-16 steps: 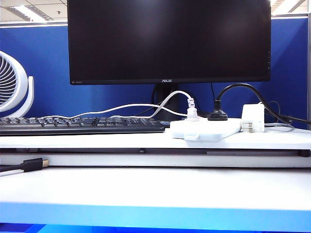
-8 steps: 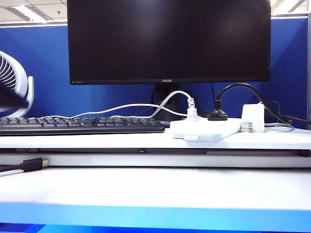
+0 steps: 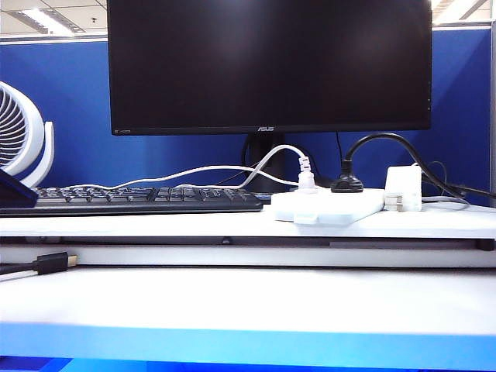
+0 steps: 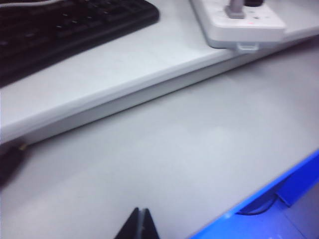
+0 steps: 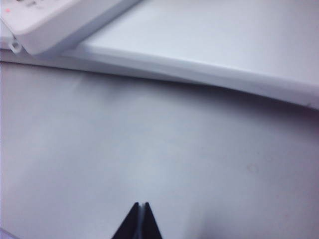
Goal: Unplug the white charger from the socket, then place it next to the socket.
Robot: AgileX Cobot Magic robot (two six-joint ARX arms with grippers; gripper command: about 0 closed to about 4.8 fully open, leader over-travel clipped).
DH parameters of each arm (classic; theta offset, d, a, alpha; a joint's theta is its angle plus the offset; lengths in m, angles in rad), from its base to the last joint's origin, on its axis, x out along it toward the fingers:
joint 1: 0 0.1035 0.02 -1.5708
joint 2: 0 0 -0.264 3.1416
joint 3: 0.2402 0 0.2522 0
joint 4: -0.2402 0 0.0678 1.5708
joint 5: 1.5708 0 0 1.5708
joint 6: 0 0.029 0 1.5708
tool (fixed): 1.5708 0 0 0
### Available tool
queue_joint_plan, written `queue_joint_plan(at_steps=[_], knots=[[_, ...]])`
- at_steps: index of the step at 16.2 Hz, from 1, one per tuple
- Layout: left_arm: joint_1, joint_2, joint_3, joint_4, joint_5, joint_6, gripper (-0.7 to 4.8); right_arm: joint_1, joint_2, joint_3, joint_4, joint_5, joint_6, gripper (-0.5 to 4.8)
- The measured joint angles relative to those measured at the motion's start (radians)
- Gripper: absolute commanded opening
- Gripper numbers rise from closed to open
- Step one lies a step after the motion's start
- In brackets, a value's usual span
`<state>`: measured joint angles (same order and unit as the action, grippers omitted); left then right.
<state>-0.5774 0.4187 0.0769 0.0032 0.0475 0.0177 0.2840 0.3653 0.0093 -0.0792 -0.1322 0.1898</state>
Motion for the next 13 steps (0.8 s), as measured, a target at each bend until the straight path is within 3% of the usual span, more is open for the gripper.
queue_joint_plan(at_steps=[13], knots=[[0.000,-0.001,-0.070,0.000,-0.006,0.008,-0.02,0.000,0.001,0.000,-0.015,0.000,0.000,-0.06]])
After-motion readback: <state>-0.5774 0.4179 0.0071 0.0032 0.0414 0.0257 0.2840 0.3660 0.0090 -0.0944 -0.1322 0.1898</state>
